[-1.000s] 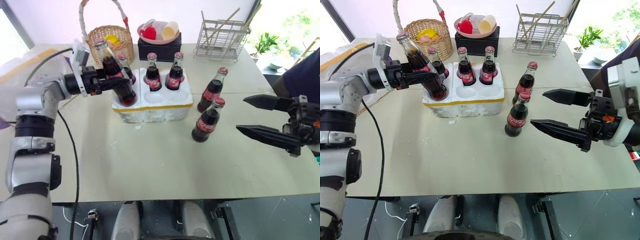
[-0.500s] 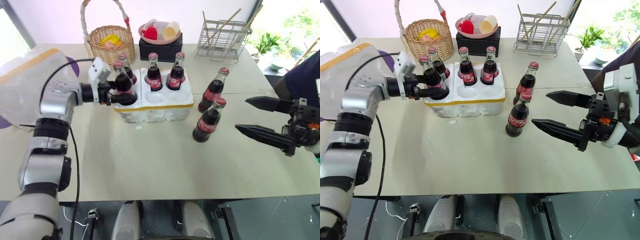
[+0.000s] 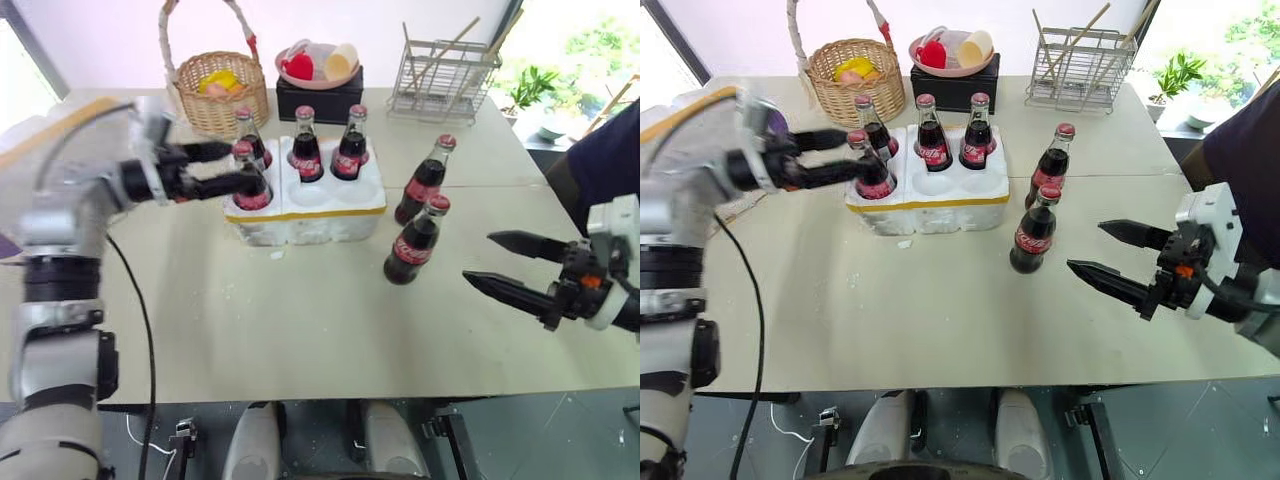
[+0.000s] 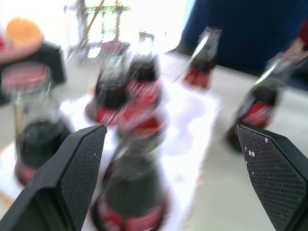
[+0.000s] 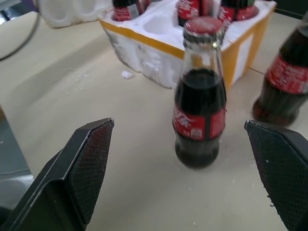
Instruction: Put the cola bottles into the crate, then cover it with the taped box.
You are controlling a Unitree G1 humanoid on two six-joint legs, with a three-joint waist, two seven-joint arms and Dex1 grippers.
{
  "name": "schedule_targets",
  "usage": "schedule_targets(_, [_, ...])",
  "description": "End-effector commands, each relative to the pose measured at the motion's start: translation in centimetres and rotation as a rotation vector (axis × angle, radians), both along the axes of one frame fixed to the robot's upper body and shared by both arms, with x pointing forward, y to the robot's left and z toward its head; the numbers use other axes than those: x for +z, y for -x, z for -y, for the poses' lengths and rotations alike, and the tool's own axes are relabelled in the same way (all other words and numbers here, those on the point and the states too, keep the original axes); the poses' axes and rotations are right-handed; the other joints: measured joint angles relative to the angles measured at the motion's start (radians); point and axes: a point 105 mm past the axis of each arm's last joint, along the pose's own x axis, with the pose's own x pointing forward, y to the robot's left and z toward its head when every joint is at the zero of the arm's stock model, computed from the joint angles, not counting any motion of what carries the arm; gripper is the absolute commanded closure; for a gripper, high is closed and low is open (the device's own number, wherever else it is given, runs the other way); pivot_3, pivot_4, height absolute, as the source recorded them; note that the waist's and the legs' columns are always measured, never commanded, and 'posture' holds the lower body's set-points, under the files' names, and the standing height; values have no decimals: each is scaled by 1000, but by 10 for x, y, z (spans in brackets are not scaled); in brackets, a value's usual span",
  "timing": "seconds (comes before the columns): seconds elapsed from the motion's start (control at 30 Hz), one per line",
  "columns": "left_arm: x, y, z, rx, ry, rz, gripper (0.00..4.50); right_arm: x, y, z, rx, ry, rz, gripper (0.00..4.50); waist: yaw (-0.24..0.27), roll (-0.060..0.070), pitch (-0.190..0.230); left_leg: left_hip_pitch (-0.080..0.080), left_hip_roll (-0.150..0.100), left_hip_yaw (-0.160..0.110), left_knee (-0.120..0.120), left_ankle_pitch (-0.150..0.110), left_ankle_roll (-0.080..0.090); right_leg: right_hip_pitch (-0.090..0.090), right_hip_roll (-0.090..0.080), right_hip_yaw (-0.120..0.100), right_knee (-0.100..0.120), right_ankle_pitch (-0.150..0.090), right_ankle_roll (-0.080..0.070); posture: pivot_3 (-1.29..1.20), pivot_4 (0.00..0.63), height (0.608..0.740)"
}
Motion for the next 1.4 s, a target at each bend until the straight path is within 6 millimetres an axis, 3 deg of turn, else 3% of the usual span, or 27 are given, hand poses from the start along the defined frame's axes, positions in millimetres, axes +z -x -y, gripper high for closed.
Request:
schedule_targets(0.03, [19, 36, 7, -120, 28, -2, 42, -4, 1, -11, 18, 0, 43, 0, 1, 0, 0, 1, 0, 0, 0, 0, 0, 0, 0, 0, 1, 0, 0, 0, 150, 740])
schedule_targets(0.2, [-16, 67, 25, -205, -148, -47, 42, -18, -14, -22, -4, -80, 36, 0, 2, 0, 0, 4, 0, 0, 1, 0, 0, 3, 0, 1, 2, -3, -5, 0, 150, 740])
schedule_targets(0.37, [-48, 75, 44, -217, -188, -68, 42, -38, -41, -30, -83, -161, 14, 0, 8, 0, 0, 4, 0, 0, 1, 0, -1, 3, 0, 1, 1, -3, -5, 0, 150, 740])
schedule_targets(0.67, [-56, 75, 56, -198, -144, -69, 42, -57, -61, -43, -64, -128, -5, 0, 4, 0, 0, 5, 0, 0, 0, 0, 0, 3, 0, 1, 2, -3, -5, 0, 150, 740])
schedule_targets(0.97, [-59, 73, 64, -197, -122, -67, 42, -60, -86, -48, -76, -161, 0, 0, 5, 0, 0, 5, 0, 0, 0, 0, 0, 3, 0, 1, 1, -3, -5, 0, 150, 740])
schedule_targets(1.07, [-58, 69, 64, -177, -108, -60, 42, -58, -95, -46, -102, -184, 5, 0, 5, 0, 0, 5, 0, 0, 0, 0, 0, 3, 0, 1, 2, -3, -5, 0, 150, 740])
schedule_targets(1.23, [-60, 68, 61, -150, -105, -61, 0, -44, -90, -54, -35, -220, 39, 1658, 5, 0, 0, 4, 0, 0, 0, 0, 0, 3, 0, 1, 1, -3, -5, 0, 150, 740])
schedule_targets(1.4, [-60, 70, 40, -33, -76, -81, 0, 5, -78, -81, 138, -311, 124, 1655, -7, 2, 1, 4, 0, 0, -1, 0, 0, 1, 0, 1, 3, -3, -5, 0, 150, 740])
